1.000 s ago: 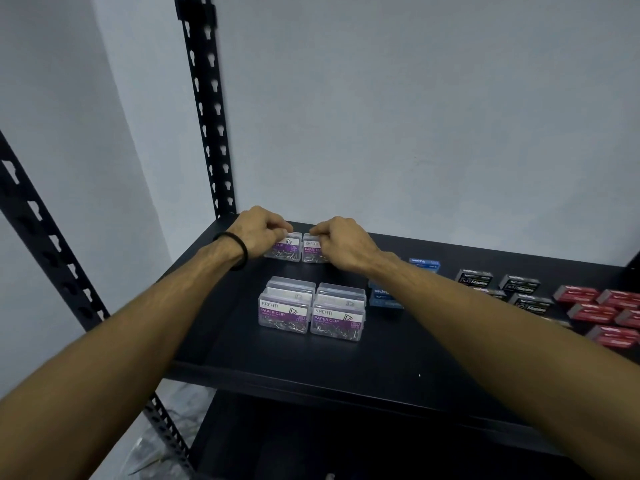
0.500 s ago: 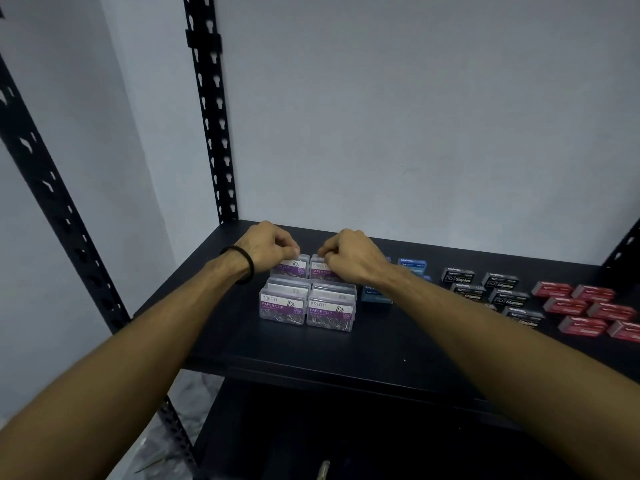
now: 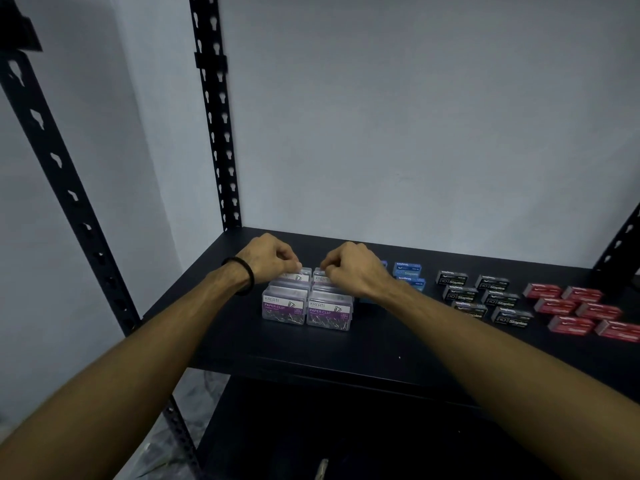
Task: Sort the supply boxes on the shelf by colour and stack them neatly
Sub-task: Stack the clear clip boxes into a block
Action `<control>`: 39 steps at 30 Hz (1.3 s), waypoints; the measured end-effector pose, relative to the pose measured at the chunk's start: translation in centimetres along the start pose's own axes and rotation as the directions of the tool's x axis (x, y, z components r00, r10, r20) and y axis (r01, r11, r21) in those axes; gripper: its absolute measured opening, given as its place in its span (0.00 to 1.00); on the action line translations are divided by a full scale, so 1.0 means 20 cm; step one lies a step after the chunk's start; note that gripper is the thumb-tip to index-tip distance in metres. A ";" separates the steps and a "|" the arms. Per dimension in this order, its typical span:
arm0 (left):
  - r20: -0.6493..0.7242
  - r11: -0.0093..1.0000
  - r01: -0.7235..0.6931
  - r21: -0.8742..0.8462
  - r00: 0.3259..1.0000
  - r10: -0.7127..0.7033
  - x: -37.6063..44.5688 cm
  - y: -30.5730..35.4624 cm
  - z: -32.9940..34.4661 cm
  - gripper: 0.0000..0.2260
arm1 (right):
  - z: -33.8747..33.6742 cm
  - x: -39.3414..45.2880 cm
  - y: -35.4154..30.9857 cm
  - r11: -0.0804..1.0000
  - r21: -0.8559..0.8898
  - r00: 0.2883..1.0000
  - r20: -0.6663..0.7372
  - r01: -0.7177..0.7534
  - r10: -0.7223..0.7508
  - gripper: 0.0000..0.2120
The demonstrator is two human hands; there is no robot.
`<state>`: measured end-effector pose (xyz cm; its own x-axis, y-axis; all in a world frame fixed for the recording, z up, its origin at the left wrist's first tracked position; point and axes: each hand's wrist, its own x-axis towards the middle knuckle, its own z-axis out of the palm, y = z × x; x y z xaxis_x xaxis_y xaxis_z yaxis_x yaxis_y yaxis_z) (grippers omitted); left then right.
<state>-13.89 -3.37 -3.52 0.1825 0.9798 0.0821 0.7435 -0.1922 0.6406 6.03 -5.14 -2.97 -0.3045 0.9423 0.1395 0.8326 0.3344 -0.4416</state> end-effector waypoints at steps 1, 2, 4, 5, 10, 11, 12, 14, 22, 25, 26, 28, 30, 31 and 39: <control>0.000 1.000 0.000 0.001 1.000 0.000 -0.01 0.00 0.00 0.04 | 0.00 -0.01 0.00 1.000 -0.003 1.000 0.000 0.002 -0.002 0.14; -0.001 1.000 -0.001 0.002 1.000 0.001 -0.01 0.01 0.00 0.04 | 0.00 -0.01 0.00 1.000 -0.008 1.000 0.000 0.004 -0.004 0.14; -0.001 1.000 -0.004 0.002 1.000 0.004 -0.02 0.01 0.00 0.04 | 0.00 -0.02 0.00 1.000 -0.024 1.000 -0.004 0.008 -0.008 0.14; -0.001 1.000 -0.006 0.005 1.000 0.006 -0.02 0.01 0.00 0.04 | 0.00 -0.03 0.00 0.999 -0.035 1.000 -0.007 0.011 -0.011 0.14; 0.027 1.000 -0.003 0.020 1.000 0.003 -0.03 0.01 0.00 0.06 | -0.01 -0.04 0.01 0.998 -0.054 1.000 0.010 0.024 -0.023 0.13; 0.034 1.000 -0.003 0.021 0.999 0.003 -0.03 0.01 0.00 0.07 | -0.01 -0.04 0.01 0.998 -0.057 1.000 0.015 0.025 -0.024 0.13; 0.037 1.000 -0.008 0.019 0.999 0.007 -0.04 0.01 0.00 0.08 | -0.01 -0.04 0.02 0.998 -0.059 1.000 0.019 0.025 -0.024 0.14; 0.042 1.000 -0.027 -0.002 0.999 0.027 -0.05 0.01 -0.01 0.13 | -0.01 -0.04 0.02 0.998 -0.054 0.999 0.031 0.030 -0.029 0.17; 0.431 0.984 -0.037 0.173 0.901 -0.042 -0.11 0.06 -0.15 0.50 | -0.02 -0.06 0.03 0.982 -0.137 0.966 0.242 0.129 -0.093 0.44; 0.435 0.962 -0.047 0.270 0.897 -0.078 -0.13 0.08 -0.11 0.53 | -0.02 -0.07 0.03 0.981 -0.147 0.946 0.316 0.124 -0.072 0.48; 0.428 0.953 -0.056 0.297 0.900 -0.080 -0.13 0.08 -0.09 0.53 | -0.02 -0.08 0.03 0.981 -0.149 0.942 0.330 0.121 -0.066 0.50; 0.408 0.938 -0.073 0.339 0.909 -0.077 -0.13 0.09 -0.06 0.53 | -0.02 -0.08 0.03 0.977 -0.165 0.937 0.342 0.134 -0.070 0.51; 0.391 0.920 -0.078 0.385 0.916 -0.086 -0.13 0.11 -0.04 0.52 | -0.02 -0.09 0.03 0.969 -0.194 0.938 0.336 0.156 -0.084 0.52; 0.384 0.910 -0.079 0.407 0.919 -0.092 -0.13 0.11 -0.03 0.51 | -0.02 -0.09 0.04 0.965 -0.206 0.940 0.330 0.164 -0.090 0.51; 0.365 0.896 -0.106 0.431 0.929 -0.065 -0.10 0.11 -0.02 0.45 | -0.01 -0.09 0.03 0.959 -0.206 0.945 0.301 0.197 -0.129 0.46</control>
<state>-12.84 -5.77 -2.06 0.3559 0.9021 -0.2439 0.9239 -0.3005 0.2367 7.23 -6.52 -3.29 -0.5346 0.8414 -0.0783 0.8334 0.5097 -0.2136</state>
